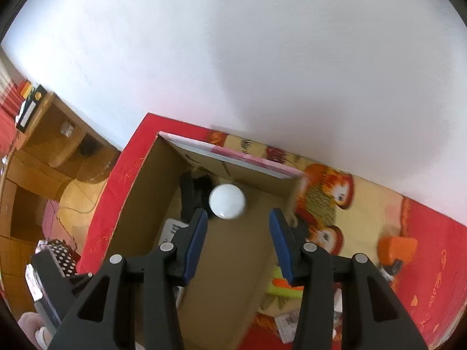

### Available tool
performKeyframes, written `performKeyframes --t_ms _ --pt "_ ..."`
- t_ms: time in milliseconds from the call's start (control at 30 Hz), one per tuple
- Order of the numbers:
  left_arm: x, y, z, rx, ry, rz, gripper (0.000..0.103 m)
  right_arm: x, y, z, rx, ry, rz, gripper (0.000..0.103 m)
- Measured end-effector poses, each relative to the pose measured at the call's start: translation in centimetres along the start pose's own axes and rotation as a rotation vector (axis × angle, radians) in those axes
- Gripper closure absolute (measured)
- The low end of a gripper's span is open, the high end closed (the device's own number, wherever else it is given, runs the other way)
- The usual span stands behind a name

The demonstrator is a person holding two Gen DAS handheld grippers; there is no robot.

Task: Organize objects
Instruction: 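Carry the white jar into the box and release it near the tape measure, then move the right tool back over the white earbud case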

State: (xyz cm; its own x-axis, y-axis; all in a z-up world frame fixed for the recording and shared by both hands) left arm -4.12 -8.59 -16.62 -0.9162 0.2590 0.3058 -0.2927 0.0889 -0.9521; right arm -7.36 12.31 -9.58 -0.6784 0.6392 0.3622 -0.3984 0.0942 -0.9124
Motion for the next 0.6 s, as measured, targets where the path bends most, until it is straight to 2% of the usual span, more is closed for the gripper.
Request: performKeyframes --t_ms 133,333,600 --pt "0.0 0.1 -0.2 -0.001 -0.001 0.001 0.098 -2.1 -1.7 -2.8 0.001 0.054 -0.022 0.059" --pt "-0.2 0.0 -0.5 -0.001 0.0 0.002 0.098 -6.0 -2.5 -8.9 -0.064 0.169 0.026 0.056" --pt "-0.4 -0.1 -0.7 0.0 0.003 0.007 0.098 -12.4 -0.3 -13.8 -0.077 0.36 0.11 0.056"
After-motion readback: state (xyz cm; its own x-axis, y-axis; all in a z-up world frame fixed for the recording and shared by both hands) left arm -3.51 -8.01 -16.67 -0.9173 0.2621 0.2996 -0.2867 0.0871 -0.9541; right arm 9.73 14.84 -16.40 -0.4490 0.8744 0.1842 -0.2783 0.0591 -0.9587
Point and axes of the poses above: each gripper's, at about its wrist camera, not at the fingertips, and y roughly the way its jaws point, z to its left, x to its top, the point moved 9 cm from there along y, roughly the way its jaws point, and after that the axes turned 9 degrees about y, right-handed, at the moved point
